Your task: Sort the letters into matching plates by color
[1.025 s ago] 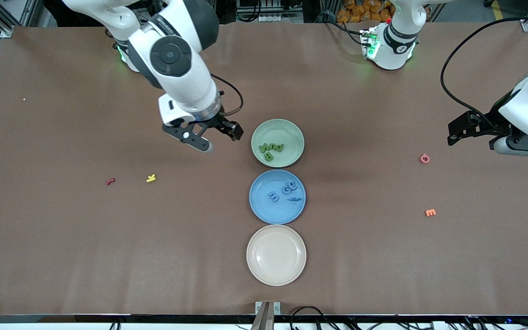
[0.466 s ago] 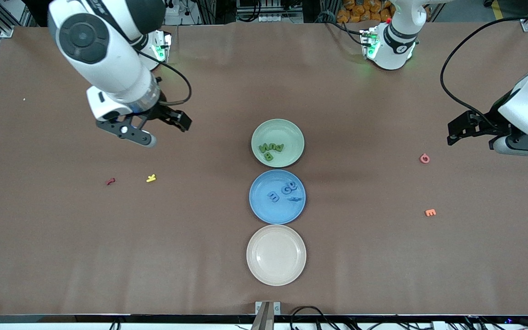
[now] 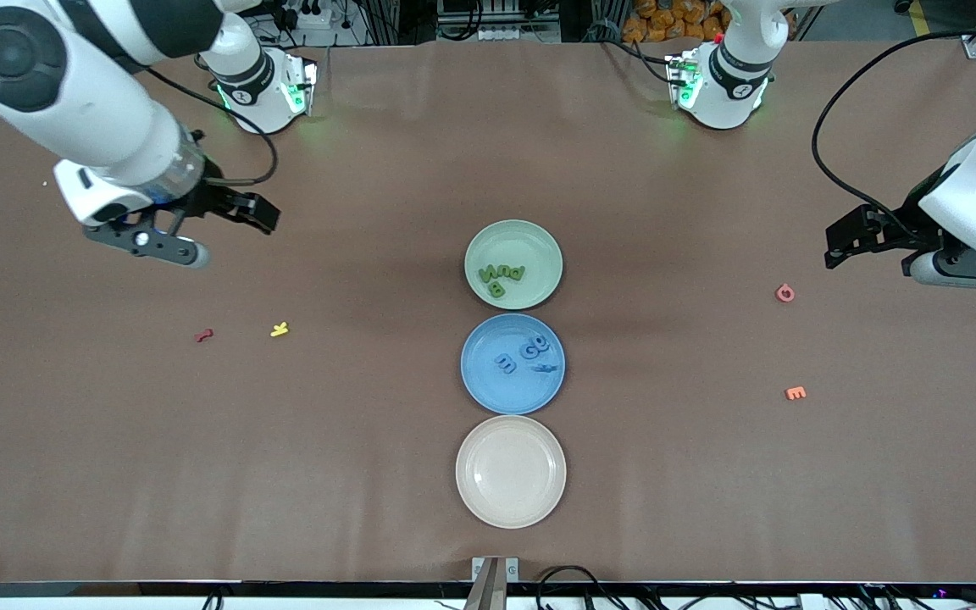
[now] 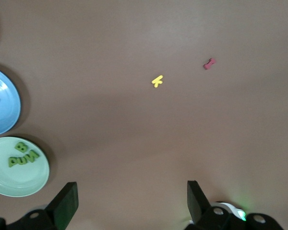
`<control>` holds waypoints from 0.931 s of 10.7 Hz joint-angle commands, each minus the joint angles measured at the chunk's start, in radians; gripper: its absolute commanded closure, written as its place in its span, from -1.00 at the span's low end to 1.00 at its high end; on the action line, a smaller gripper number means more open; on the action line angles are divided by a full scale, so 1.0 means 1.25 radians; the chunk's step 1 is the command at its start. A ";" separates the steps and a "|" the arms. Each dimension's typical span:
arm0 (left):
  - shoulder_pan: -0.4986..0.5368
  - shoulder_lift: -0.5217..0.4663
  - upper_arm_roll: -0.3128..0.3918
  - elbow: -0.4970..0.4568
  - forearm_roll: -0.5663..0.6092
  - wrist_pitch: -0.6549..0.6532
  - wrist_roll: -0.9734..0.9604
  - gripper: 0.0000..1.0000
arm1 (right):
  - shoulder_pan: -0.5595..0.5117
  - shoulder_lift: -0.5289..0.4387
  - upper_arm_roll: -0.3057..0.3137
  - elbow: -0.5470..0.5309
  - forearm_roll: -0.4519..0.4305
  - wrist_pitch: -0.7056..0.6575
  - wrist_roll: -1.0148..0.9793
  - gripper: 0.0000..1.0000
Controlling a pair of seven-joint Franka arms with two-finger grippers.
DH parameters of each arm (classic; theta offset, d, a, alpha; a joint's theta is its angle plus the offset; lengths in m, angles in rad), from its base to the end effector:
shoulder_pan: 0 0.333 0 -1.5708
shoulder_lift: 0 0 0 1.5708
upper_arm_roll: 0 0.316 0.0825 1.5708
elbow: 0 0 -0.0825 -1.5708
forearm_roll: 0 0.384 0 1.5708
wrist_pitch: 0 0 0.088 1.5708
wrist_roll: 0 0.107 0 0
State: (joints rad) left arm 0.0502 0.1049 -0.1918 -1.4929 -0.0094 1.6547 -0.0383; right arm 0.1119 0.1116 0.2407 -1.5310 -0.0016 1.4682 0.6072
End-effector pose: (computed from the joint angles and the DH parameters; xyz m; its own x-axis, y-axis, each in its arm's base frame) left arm 0.5894 -0.0788 0.6100 0.9933 -0.0999 0.0576 -0.1019 -0.9943 0.0316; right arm 0.5407 0.1911 0.5737 0.9549 -0.2538 -0.1541 -0.2446 -0.9666 0.0767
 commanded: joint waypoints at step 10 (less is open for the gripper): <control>0.002 -0.010 -0.016 -0.001 -0.016 -0.013 -0.049 -1.00 | -0.064 -0.066 -0.175 -0.004 -0.050 -0.026 -0.310 -1.00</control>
State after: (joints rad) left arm 0.0496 0.1038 -0.2093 -1.4928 -0.0094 1.6504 -0.0862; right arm 0.0512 0.0467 0.0189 -1.5358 -0.0442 1.4226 0.2470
